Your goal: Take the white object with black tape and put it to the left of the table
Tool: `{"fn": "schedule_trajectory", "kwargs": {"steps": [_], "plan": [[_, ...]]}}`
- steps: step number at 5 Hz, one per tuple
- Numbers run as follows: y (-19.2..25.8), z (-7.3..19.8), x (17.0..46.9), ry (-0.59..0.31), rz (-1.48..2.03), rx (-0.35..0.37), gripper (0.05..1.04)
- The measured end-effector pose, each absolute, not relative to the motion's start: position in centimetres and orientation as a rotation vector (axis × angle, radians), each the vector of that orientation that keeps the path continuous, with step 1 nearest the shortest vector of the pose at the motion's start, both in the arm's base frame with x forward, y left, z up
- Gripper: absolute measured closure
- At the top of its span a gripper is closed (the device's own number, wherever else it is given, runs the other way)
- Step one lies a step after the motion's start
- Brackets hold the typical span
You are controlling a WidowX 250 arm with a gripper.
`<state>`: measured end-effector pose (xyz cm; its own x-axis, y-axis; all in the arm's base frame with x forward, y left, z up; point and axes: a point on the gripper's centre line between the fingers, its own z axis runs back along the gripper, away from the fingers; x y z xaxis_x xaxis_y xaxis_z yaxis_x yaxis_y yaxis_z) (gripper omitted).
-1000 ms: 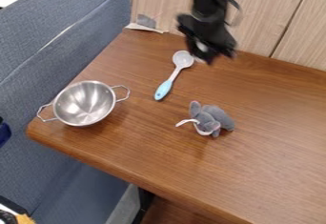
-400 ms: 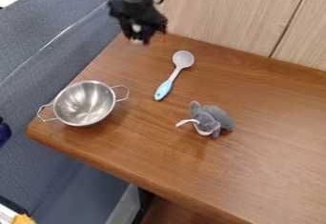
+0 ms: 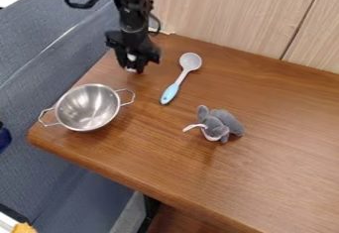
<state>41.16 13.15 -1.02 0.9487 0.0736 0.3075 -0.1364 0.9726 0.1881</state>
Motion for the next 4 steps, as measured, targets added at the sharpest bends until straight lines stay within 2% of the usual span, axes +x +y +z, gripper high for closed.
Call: {"fn": "schedule_trajectory", "kwargs": {"steps": [1,2,3,4], "plan": [[12.87,-1.08,41.09,-0.297,0.116,0.209,0.614],[12.44,-1.24,40.9,-0.284,0.133,0.205,0.547],[12.0,-1.42,40.46,-0.251,0.149,0.172,0.242],[12.19,-1.35,40.42,-0.248,0.146,0.188,0.064]]}}
